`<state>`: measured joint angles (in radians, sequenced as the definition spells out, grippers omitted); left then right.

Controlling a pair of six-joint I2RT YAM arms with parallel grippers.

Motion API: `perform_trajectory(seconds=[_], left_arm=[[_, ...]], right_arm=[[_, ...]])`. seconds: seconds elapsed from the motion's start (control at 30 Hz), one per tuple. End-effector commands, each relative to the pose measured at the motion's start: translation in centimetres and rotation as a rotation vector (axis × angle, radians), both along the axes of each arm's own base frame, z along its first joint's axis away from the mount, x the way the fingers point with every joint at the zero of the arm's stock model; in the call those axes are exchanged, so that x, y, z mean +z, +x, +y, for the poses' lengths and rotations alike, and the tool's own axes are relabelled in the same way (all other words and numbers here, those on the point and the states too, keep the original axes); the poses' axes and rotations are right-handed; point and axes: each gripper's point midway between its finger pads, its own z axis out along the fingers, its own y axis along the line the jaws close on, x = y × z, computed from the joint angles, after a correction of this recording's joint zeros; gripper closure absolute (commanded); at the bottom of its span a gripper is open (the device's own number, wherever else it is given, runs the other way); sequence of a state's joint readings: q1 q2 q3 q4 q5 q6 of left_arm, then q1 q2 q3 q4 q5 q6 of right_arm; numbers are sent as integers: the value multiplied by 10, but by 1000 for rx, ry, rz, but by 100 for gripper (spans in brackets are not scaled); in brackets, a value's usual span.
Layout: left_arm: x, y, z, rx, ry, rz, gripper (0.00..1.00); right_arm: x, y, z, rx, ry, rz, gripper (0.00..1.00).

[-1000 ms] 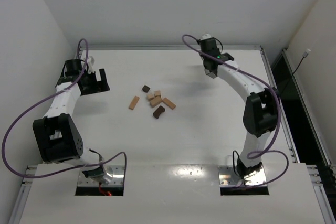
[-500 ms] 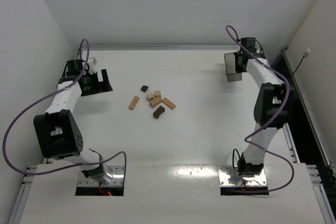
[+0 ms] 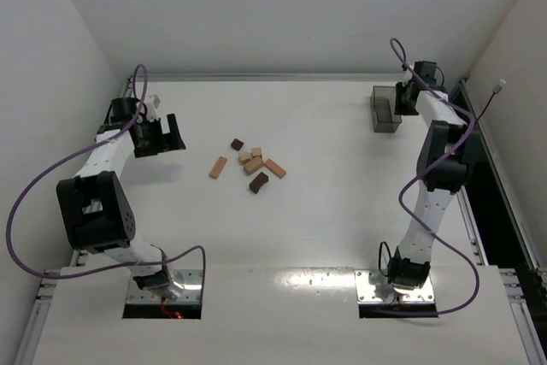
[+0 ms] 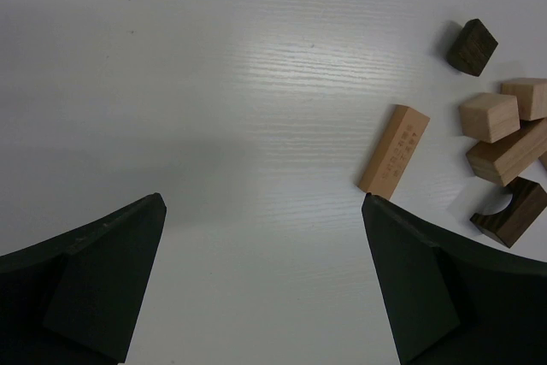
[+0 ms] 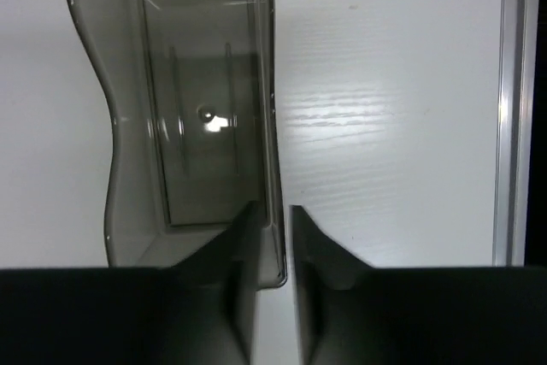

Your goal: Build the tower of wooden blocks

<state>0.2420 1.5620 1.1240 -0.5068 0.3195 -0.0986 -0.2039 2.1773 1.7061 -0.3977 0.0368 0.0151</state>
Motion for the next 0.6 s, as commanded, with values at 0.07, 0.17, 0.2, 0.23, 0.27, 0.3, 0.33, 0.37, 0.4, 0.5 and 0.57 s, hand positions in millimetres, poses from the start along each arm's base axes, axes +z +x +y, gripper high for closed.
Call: perform_trajectory(seconds=[0.07,0.17,0.2,0.23,0.27,0.3,0.33,0.37,0.4,0.5,0.57], left_arm=[[16,16,4,-2,-7,-58,0],[16,16,3,-7,-14,-59,0],[16,16,3,-7,-14,-59,0],[16,16,3,-7,-14,-59,0],[16,16,3,-7,-14,-59,0],[16,16,3,-7,-14,-59,0],[13,14,2,-7,-16,-51,0],[19,15,0,-15,-20,-72,0],[15,13,-2,-20,-30,-64,0],[17,11,-2,-21,-26,-81,0],[18,9,-6,-30,-25,-85,0]], right_arm=[[18,26,-15,21,1,-91,61],[16,22,-21,9,3,-82,39],[16,23,-17,24,19,-86,33],[15,19,-14,32,30,-79,33],[28,17,-13,33,25,-100,33],[37,17,-11,42,27,-125,32],[35,10,1,74,32,-121,32],[43,8,12,93,29,-138,31],[61,4,24,124,38,-183,31],[78,-1,50,181,72,-210,31],[89,-9,74,224,98,-216,31]])
